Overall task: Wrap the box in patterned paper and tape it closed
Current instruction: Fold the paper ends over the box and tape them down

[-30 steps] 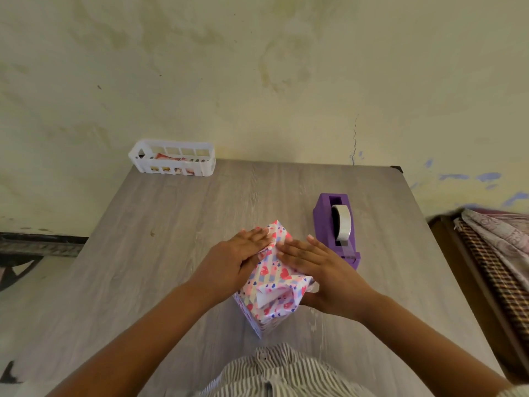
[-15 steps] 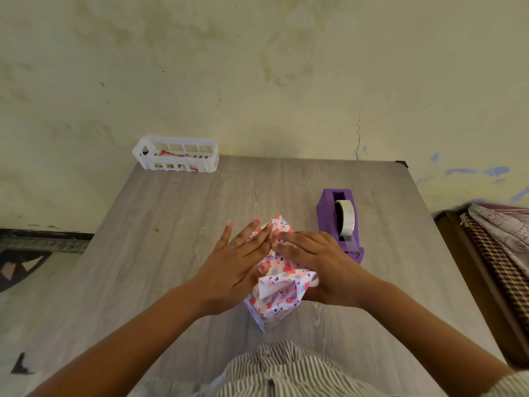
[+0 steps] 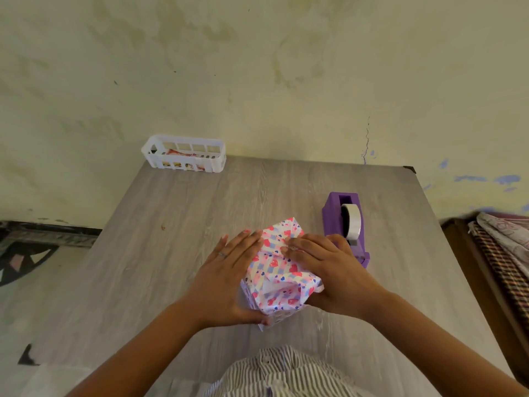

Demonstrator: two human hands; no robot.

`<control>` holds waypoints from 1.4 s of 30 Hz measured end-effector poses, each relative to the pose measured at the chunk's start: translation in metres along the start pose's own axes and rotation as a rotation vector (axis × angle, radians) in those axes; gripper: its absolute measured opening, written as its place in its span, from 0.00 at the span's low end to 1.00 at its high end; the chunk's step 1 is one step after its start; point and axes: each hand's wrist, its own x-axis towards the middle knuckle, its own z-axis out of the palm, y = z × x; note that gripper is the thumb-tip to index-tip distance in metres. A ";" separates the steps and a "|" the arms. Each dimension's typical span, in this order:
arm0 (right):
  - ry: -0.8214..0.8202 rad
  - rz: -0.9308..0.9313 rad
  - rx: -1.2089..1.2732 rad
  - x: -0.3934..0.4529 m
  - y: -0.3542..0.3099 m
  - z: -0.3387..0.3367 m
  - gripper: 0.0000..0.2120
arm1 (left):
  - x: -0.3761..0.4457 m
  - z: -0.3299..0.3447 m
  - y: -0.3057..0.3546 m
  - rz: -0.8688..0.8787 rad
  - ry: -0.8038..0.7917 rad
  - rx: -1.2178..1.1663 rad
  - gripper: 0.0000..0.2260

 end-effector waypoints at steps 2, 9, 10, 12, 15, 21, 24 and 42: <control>0.045 0.053 -0.029 -0.003 -0.007 0.002 0.35 | 0.007 -0.005 -0.005 0.049 -0.020 -0.010 0.48; 0.138 0.179 -0.090 0.000 -0.025 0.003 0.37 | 0.024 -0.016 -0.022 0.175 -0.070 -0.082 0.44; 0.133 0.168 -0.120 0.001 -0.024 0.003 0.38 | 0.025 -0.017 -0.023 0.178 -0.075 -0.059 0.45; 0.132 0.142 -0.168 0.002 -0.023 0.004 0.37 | 0.028 -0.018 -0.024 0.174 -0.103 -0.002 0.49; 0.156 0.129 -0.188 0.000 -0.024 0.005 0.35 | 0.032 -0.018 -0.023 0.168 -0.147 0.042 0.52; 0.150 0.062 -0.185 0.011 -0.012 0.009 0.36 | 0.037 -0.004 -0.025 0.191 -0.031 -0.018 0.46; 0.082 0.084 -0.143 0.028 0.003 0.001 0.37 | 0.055 0.001 -0.034 0.177 0.003 -0.016 0.46; 0.162 1.628 1.243 -0.015 0.080 0.016 0.09 | 0.076 0.005 -0.042 0.148 -0.010 -0.170 0.42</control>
